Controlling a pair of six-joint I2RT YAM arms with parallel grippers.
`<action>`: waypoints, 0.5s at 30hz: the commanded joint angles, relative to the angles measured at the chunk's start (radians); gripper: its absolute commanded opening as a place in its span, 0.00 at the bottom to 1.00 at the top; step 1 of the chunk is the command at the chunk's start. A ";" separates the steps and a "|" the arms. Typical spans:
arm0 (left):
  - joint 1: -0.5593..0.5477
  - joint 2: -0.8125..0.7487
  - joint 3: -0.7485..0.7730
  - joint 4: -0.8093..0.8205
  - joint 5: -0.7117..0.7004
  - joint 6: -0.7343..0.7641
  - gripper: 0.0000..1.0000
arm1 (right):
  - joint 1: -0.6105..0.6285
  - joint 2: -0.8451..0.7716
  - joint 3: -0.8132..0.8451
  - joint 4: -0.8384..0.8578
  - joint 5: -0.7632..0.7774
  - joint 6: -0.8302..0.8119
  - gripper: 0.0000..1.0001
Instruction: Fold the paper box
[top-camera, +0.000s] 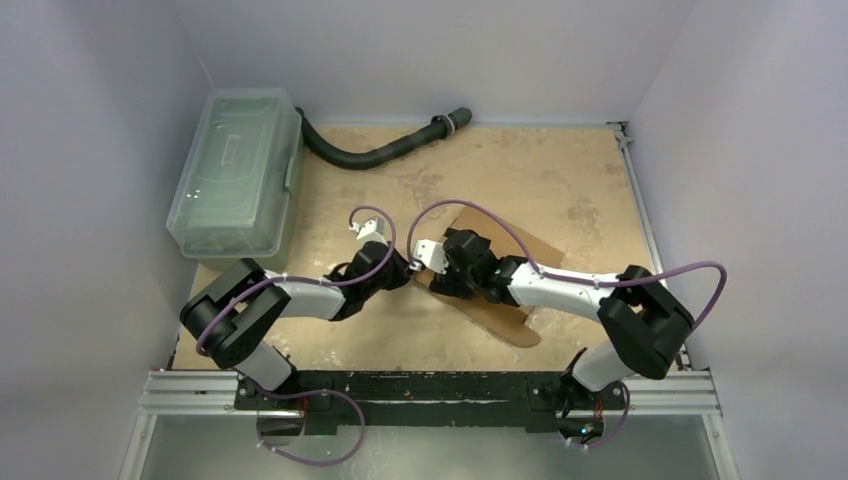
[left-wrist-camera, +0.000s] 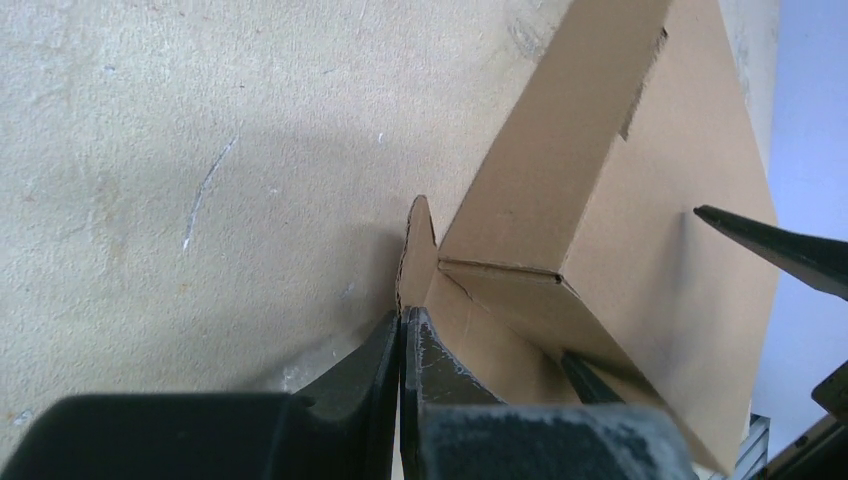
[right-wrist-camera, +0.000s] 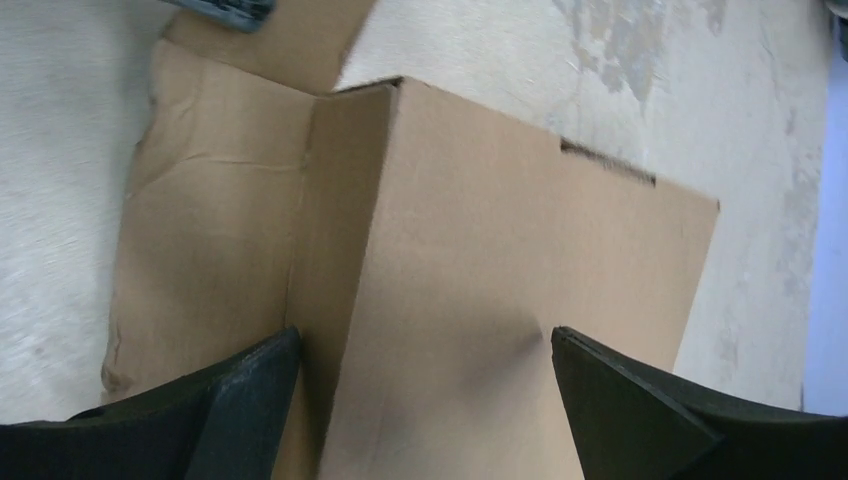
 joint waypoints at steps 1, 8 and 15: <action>-0.001 -0.034 -0.029 0.046 -0.021 0.019 0.00 | 0.000 0.005 -0.028 0.188 0.204 0.010 0.95; -0.001 -0.052 -0.081 0.133 0.015 0.130 0.00 | -0.010 -0.024 -0.055 0.182 0.123 0.030 0.88; 0.002 -0.028 -0.034 0.106 0.060 0.252 0.00 | -0.091 -0.079 0.030 0.007 -0.236 0.138 0.99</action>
